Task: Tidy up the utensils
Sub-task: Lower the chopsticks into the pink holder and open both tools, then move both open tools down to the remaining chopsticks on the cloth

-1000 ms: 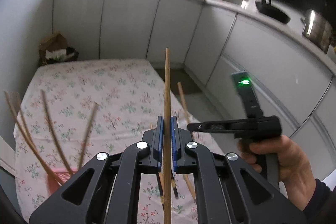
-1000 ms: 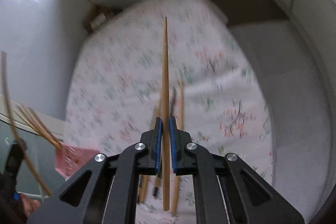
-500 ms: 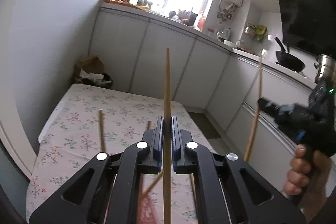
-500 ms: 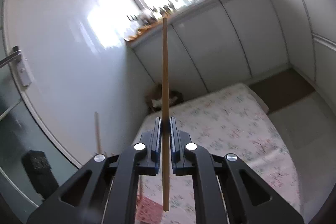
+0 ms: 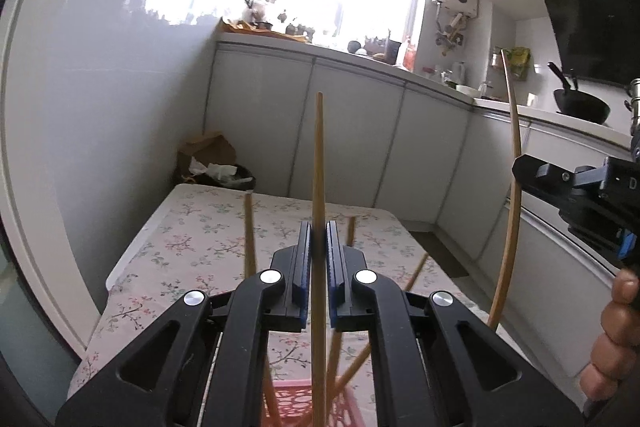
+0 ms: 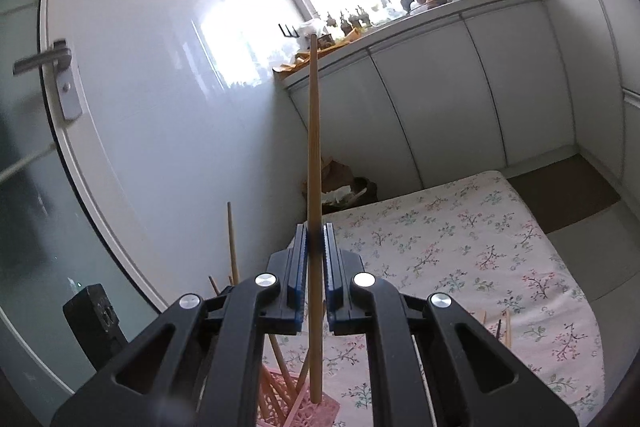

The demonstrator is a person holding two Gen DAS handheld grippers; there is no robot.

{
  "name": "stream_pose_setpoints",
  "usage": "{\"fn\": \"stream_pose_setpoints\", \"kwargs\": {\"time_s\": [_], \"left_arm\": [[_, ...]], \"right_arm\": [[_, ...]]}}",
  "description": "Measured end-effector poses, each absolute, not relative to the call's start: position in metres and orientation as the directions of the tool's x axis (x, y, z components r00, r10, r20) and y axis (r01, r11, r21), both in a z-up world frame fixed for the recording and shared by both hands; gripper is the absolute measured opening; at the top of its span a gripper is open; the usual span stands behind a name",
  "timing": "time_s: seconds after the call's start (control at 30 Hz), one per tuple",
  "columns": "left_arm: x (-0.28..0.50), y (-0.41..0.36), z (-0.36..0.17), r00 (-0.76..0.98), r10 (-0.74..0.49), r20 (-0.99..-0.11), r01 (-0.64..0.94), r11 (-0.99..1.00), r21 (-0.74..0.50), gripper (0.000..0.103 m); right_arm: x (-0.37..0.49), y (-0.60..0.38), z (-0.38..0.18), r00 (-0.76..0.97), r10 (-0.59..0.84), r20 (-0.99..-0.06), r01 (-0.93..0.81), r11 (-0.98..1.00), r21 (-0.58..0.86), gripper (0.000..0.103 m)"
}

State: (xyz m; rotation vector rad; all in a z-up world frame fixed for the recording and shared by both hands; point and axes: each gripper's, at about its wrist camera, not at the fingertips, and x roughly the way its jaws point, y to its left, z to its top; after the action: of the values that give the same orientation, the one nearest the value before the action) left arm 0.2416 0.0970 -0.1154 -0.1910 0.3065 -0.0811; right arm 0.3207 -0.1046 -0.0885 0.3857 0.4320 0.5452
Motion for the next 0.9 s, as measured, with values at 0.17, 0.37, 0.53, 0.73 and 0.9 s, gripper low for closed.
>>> {"fn": "stream_pose_setpoints", "kwargs": {"time_s": [0.17,0.37,0.53,0.73,0.9], "left_arm": [[0.241,0.097,-0.123,0.947,-0.083,-0.311,0.031,0.985,-0.169,0.006],[0.242,0.097,-0.125,0.875,-0.083,-0.476,0.017,0.99,-0.141,0.017],[0.232,0.12,-0.097,0.884,-0.096,-0.458,-0.027,0.967,-0.255,0.017],[0.223,0.134,-0.068,0.851,-0.01,-0.524,-0.13,0.965,-0.23,0.049],[0.227,0.149,-0.08,0.788,0.033,-0.615,-0.213,0.951,-0.222,0.052]], "right_arm": [[0.319,-0.091,-0.095,0.766,0.567,-0.303,-0.415,0.796,0.441,0.008],[0.317,-0.075,-0.102,0.764,0.561,-0.318,-0.423,0.808,0.41,0.008],[0.314,-0.061,-0.111,0.766,0.551,-0.33,-0.424,0.82,0.385,0.008],[0.307,-0.042,-0.112,0.77,0.565,-0.297,-0.447,0.81,0.38,0.008],[0.303,-0.024,-0.123,0.767,0.567,-0.302,-0.458,0.812,0.361,0.008]]}}
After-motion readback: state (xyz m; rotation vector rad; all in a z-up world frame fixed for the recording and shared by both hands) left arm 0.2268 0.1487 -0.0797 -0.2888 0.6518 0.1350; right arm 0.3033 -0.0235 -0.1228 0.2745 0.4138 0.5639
